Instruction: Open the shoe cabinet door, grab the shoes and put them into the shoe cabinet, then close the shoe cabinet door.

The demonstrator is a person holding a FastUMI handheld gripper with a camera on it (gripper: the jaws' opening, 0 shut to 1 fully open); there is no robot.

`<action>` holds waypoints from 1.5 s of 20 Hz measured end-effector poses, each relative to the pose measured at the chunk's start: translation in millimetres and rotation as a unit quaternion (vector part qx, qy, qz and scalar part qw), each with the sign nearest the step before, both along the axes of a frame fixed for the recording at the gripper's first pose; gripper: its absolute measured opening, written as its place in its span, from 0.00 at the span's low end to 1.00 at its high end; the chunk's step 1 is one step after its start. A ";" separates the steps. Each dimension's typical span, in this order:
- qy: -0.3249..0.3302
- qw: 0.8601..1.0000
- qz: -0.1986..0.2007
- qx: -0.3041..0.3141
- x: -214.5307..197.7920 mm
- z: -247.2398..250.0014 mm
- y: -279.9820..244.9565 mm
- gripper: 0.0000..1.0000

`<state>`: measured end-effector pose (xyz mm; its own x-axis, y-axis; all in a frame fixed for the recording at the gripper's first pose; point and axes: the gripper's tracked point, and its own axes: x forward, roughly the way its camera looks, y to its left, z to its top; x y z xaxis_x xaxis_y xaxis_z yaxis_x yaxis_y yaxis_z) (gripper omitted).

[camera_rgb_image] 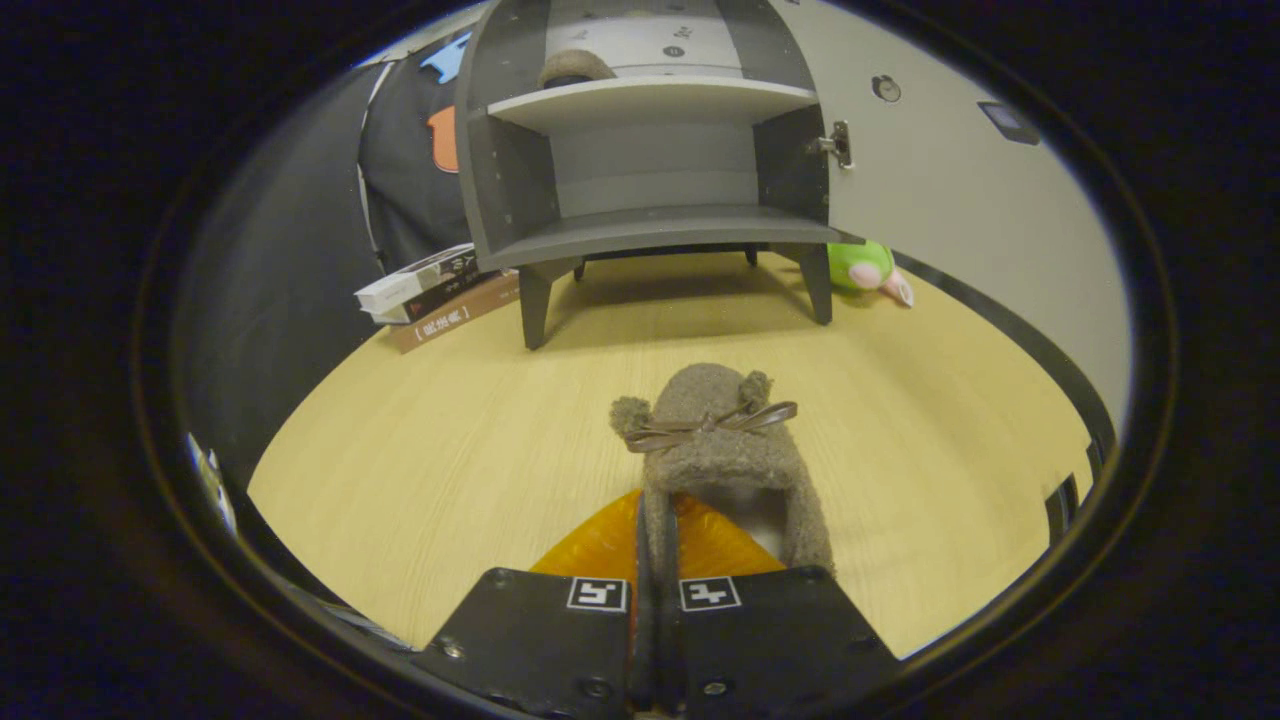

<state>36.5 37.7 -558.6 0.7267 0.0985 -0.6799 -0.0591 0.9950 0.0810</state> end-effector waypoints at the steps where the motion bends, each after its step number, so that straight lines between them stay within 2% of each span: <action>1: -0.004 1.000 0.008 0.001 -1.3 1.7 1.3 0.06; 8: -0.069 0.997 0.038 -0.026 -9.5 51.2 0.8 0.06; 15: -0.142 0.985 0.079 -0.061 -0.2 115.8 19.9 0.06; 25: -0.244 0.960 0.089 -0.102 70.8 289.2 20.2 0.06; 30: -0.249 0.958 0.095 -0.104 111.2 361.9 26.4 0.06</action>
